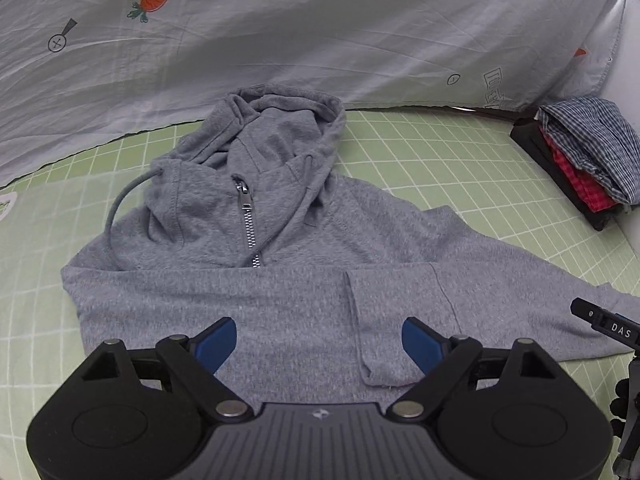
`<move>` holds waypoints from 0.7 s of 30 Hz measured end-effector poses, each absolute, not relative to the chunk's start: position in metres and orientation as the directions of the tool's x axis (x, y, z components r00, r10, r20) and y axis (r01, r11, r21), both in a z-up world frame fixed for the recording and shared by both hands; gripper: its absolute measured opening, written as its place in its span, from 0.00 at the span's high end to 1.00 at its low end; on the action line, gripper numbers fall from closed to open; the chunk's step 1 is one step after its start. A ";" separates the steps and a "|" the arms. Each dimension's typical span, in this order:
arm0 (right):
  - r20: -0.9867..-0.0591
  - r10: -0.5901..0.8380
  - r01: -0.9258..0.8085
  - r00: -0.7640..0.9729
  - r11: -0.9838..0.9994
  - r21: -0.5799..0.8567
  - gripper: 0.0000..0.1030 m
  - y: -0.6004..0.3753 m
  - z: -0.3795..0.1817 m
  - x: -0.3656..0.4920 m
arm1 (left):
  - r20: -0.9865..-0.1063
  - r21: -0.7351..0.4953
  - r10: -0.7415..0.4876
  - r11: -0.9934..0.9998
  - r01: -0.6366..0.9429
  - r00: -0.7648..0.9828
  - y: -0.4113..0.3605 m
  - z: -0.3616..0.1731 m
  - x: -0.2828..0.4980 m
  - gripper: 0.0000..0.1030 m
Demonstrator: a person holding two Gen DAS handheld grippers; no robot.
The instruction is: Fold clothes
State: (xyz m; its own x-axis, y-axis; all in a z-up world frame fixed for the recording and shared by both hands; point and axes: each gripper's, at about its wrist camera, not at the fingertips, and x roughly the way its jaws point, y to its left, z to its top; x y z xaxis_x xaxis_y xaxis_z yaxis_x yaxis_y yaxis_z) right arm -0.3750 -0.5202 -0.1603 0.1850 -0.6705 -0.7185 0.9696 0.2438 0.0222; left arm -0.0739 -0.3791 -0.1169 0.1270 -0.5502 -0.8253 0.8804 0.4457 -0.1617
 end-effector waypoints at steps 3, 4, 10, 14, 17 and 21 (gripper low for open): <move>-0.728 -0.660 0.960 0.184 0.281 -0.011 0.00 -0.525 -0.169 -0.370 | -0.836 -0.190 -0.543 0.432 0.881 0.086 -0.391 -0.125 -0.074 0.27; -0.735 -0.652 0.957 0.185 0.290 -0.016 0.00 -0.526 -0.173 -0.369 | -0.839 -0.200 -0.540 0.428 0.881 0.072 -0.395 -0.128 -0.074 0.28; -0.738 -0.641 0.949 0.211 0.316 -0.003 0.00 -0.526 -0.185 -0.364 | -0.853 -0.258 -0.522 0.402 0.879 -0.011 -0.418 -0.144 -0.074 0.47; -0.714 -0.660 0.944 0.231 0.330 0.000 0.00 -0.525 -0.187 -0.361 | -0.853 -0.296 -0.520 0.401 0.867 -0.050 -0.427 -0.151 -0.076 0.79; -0.707 -0.668 0.944 0.234 0.330 0.001 0.00 -0.525 -0.188 -0.361 | -0.843 -0.307 -0.534 0.387 0.869 -0.060 -0.424 -0.152 -0.077 0.91; -0.707 -0.666 0.944 0.235 0.331 0.002 0.00 -0.525 -0.188 -0.361 | -0.824 -0.326 -0.563 0.395 0.859 -0.055 -0.413 -0.146 -0.073 0.93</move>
State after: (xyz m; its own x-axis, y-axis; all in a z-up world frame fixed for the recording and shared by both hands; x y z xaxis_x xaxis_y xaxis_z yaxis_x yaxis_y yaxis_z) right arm -0.3610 -0.5247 -0.1876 0.2352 -0.6664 -0.7075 0.9435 0.3313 0.0016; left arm -0.0733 -0.4131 -0.1462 -0.0545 -0.5634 -0.8244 0.8589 0.3946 -0.3265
